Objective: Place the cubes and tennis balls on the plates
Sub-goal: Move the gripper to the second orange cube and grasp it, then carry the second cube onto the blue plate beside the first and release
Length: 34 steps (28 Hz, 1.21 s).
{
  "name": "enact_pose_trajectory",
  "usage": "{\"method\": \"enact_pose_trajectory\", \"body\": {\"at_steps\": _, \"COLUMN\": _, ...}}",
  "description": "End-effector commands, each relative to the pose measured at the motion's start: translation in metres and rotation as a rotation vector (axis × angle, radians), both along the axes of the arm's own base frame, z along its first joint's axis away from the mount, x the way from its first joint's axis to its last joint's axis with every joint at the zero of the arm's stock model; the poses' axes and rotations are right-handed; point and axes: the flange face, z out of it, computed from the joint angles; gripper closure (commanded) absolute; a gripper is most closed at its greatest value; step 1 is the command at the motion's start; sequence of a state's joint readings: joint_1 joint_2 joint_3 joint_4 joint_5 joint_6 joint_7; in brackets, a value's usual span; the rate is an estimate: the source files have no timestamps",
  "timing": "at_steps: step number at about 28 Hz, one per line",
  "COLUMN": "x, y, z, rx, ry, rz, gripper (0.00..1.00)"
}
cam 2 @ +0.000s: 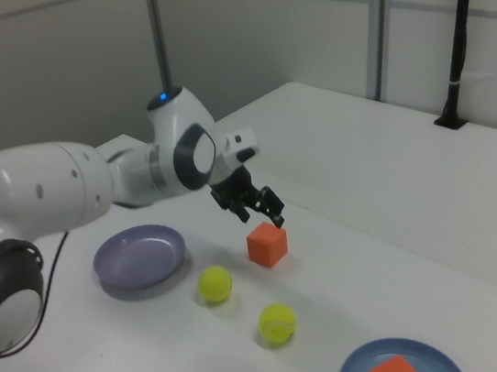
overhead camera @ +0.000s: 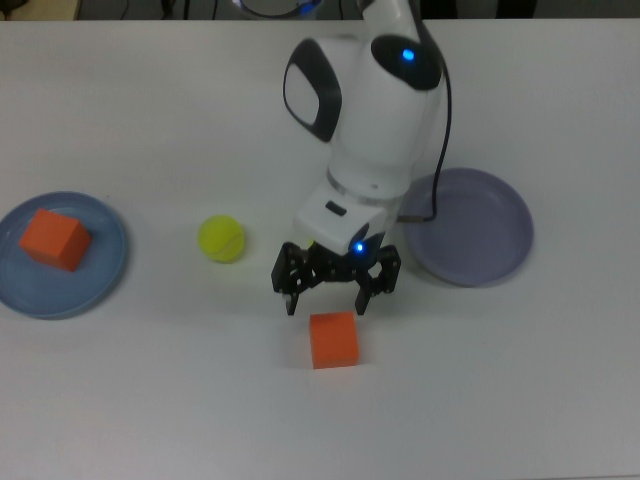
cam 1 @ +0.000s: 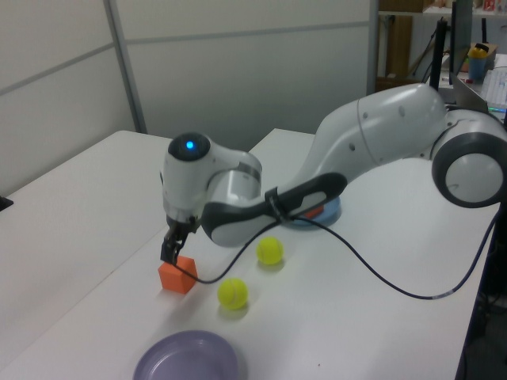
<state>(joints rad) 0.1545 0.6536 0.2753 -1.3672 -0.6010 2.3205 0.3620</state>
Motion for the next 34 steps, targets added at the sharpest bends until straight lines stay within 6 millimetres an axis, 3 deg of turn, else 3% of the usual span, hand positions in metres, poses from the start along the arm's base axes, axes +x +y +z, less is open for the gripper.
{"method": "enact_pose_trajectory", "body": {"at_steps": 1, "x": 0.005, "y": 0.000, "z": -0.033, "rx": -0.021, "ry": -0.017, "rz": 0.037, "gripper": 0.00}}
{"method": "enact_pose_trajectory", "body": {"at_steps": 6, "x": 0.003, "y": 0.009, "z": -0.060, "rx": -0.053, "ry": -0.009, "rz": 0.076, "gripper": 0.00}}
{"method": "enact_pose_trajectory", "body": {"at_steps": 7, "x": 0.001, "y": 0.012, "z": -0.062, "rx": -0.057, "ry": -0.007, "rz": 0.083, "gripper": 0.04}}
{"method": "enact_pose_trajectory", "body": {"at_steps": 8, "x": 0.001, "y": 0.015, "z": -0.063, "rx": -0.057, "ry": -0.007, "rz": 0.085, "gripper": 0.12}}
{"method": "enact_pose_trajectory", "body": {"at_steps": 9, "x": 0.000, "y": 0.017, "z": -0.063, "rx": -0.056, "ry": -0.006, "rz": 0.087, "gripper": 0.42}}
{"method": "enact_pose_trajectory", "body": {"at_steps": 10, "x": 0.000, "y": 0.017, "z": -0.063, "rx": -0.055, "ry": -0.006, "rz": 0.087, "gripper": 0.54}}
{"method": "enact_pose_trajectory", "body": {"at_steps": 14, "x": -0.001, "y": 0.018, "z": -0.068, "rx": -0.060, "ry": -0.001, "rz": 0.092, "gripper": 0.74}}
{"method": "enact_pose_trajectory", "body": {"at_steps": 17, "x": -0.002, "y": 0.021, "z": -0.067, "rx": -0.059, "ry": -0.003, "rz": 0.095, "gripper": 1.00}}
{"method": "enact_pose_trajectory", "body": {"at_steps": 23, "x": 0.001, "y": 0.016, "z": -0.050, "rx": -0.038, "ry": -0.024, "rz": 0.055, "gripper": 1.00}}
{"method": "enact_pose_trajectory", "body": {"at_steps": 24, "x": 0.003, "y": 0.010, "z": -0.031, "rx": -0.024, "ry": -0.053, "rz": 0.021, "gripper": 1.00}}
{"method": "enact_pose_trajectory", "body": {"at_steps": 26, "x": 0.007, "y": -0.006, "z": -0.012, "rx": -0.021, "ry": -0.079, "rz": -0.021, "gripper": 1.00}}
{"method": "enact_pose_trajectory", "body": {"at_steps": 28, "x": 0.016, "y": -0.036, "z": 0.004, "rx": -0.032, "ry": -0.102, "rz": -0.076, "gripper": 1.00}}
{"method": "enact_pose_trajectory", "body": {"at_steps": 29, "x": 0.022, "y": -0.062, "z": 0.014, "rx": -0.032, "ry": -0.116, "rz": -0.126, "gripper": 1.00}}
{"method": "enact_pose_trajectory", "body": {"at_steps": 33, "x": 0.036, "y": -0.125, "z": 0.022, "rx": -0.020, "ry": -0.120, "rz": -0.232, "gripper": 1.00}}
{"method": "enact_pose_trajectory", "body": {"at_steps": 34, "x": 0.040, "y": -0.159, "z": 0.027, "rx": -0.027, "ry": -0.126, "rz": -0.278, "gripper": 1.00}}
